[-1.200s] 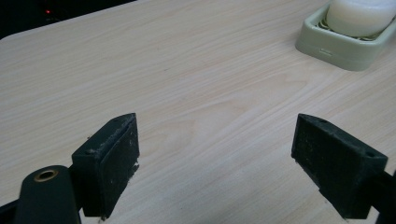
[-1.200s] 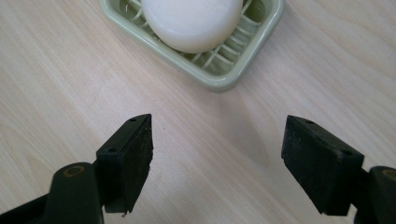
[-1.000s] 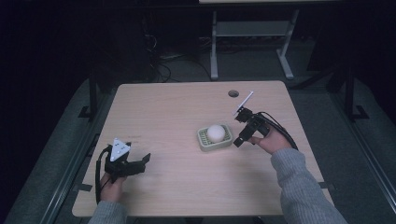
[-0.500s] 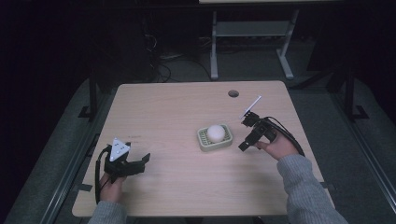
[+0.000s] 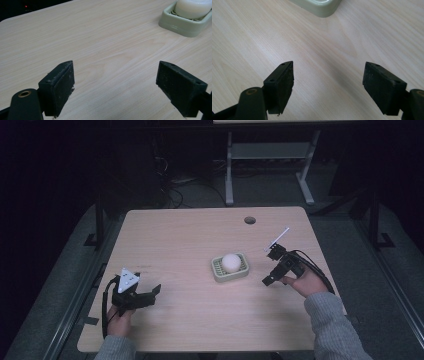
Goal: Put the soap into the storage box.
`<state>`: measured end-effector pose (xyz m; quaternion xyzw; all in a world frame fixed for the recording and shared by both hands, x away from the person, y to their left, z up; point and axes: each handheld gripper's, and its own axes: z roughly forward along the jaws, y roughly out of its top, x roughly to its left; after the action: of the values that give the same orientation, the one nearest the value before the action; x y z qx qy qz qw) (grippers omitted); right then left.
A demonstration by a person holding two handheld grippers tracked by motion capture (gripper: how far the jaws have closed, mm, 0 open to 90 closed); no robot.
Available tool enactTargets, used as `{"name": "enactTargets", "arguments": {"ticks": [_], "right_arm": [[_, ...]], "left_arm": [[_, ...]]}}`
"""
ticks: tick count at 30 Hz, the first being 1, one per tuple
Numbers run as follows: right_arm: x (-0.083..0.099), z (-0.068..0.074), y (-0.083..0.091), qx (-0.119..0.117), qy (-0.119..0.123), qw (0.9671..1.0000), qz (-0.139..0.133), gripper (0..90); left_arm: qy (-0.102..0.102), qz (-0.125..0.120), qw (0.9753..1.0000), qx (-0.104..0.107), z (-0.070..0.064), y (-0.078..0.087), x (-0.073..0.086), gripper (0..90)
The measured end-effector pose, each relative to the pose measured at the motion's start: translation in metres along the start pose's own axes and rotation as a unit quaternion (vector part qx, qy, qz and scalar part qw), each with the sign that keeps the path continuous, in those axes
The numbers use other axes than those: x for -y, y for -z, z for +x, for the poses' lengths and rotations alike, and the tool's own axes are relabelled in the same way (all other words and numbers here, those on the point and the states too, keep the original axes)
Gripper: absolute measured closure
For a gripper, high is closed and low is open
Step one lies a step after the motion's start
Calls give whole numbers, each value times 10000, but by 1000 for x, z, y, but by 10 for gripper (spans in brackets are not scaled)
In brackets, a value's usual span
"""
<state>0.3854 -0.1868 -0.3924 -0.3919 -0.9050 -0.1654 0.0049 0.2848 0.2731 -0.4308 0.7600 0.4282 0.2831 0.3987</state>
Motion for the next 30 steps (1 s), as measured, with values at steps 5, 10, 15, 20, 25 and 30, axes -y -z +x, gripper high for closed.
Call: {"name": "enactTargets", "arguments": {"ticks": [5, 10, 15, 20, 25, 30], "right_arm": [[6, -1, 2, 9, -45, 10000, -20, 244], [14, -2, 2, 10, -80, 10000, -44, 245], [24, -4, 2, 9, -156, 9999, -72, 245], [32, -6, 2, -3, -202, 9997, -98, 246], [41, -6, 2, 6, -239, 9996, -121, 246], [48, -7, 2, -1, -253, 9996, -145, 246]], "left_arm": [[-7, 2, 10000, 2, 0, 0, 0, 149], [-11, 8, 10000, -2, 0, 0, 0, 149], [-4, 2, 10000, -1, 0, 0, 0, 149], [-4, 10, 10000, -1, -1, 0, 0, 148], [-28, 18, 10000, -1, -1, 0, 0, 148], [-60, 29, 10000, 0, -1, 0, 0, 148]]}}
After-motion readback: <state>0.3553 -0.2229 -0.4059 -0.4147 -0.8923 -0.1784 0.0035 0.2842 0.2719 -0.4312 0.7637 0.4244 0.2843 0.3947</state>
